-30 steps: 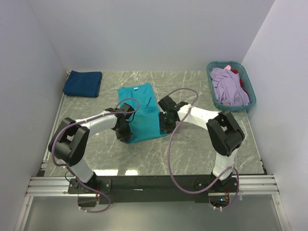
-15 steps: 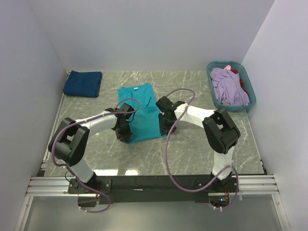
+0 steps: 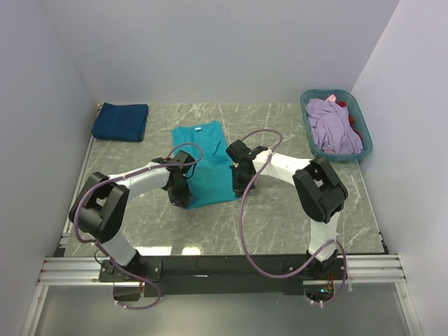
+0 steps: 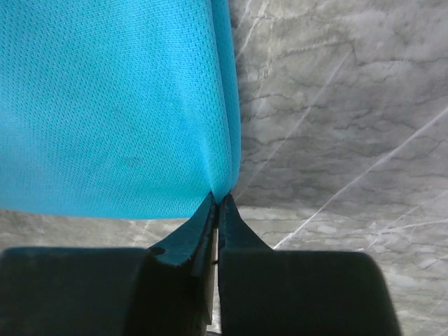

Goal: Fold and stack the t-shirts
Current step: Fold the tshirt

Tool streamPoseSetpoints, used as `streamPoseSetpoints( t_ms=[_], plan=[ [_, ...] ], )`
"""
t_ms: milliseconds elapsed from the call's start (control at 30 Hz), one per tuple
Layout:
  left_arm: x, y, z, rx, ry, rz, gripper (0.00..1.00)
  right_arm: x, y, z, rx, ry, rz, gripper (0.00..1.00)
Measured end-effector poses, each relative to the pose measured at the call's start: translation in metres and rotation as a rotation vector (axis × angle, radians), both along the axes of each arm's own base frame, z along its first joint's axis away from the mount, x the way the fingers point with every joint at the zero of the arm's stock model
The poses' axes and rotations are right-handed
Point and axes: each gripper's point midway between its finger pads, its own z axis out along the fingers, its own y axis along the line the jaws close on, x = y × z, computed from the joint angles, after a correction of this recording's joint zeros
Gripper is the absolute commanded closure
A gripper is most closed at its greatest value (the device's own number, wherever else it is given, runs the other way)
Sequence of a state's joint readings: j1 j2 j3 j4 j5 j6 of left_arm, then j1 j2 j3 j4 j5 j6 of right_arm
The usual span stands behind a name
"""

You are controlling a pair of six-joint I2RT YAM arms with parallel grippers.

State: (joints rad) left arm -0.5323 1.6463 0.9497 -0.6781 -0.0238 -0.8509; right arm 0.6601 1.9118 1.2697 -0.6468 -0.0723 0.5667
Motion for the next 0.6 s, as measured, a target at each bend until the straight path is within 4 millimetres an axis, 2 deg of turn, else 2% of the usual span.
streamPoseSetpoints(
  t_ms=[133,233,400,500,600],
  plan=[
    [-0.001,0.001,0.001,-0.006,-0.009,-0.002,0.99,-0.002,0.0,0.001,0.005,0.007,0.01,1.0],
    [-0.011,0.001,0.001,-0.021,0.003,-0.019,0.99,-0.015,-0.004,0.002,0.011,0.029,0.032,1.0],
    [-0.058,0.0,0.009,-0.056,0.061,-0.093,0.99,-0.063,-0.024,0.013,0.008,0.099,0.088,1.0],
    [-0.092,-0.011,0.024,-0.097,0.072,-0.162,0.99,-0.096,-0.035,0.026,0.019,0.136,0.135,1.0],
    [-0.123,-0.023,0.042,-0.159,0.08,-0.22,0.99,-0.122,-0.048,0.039,0.02,0.164,0.162,1.0]
  ],
)
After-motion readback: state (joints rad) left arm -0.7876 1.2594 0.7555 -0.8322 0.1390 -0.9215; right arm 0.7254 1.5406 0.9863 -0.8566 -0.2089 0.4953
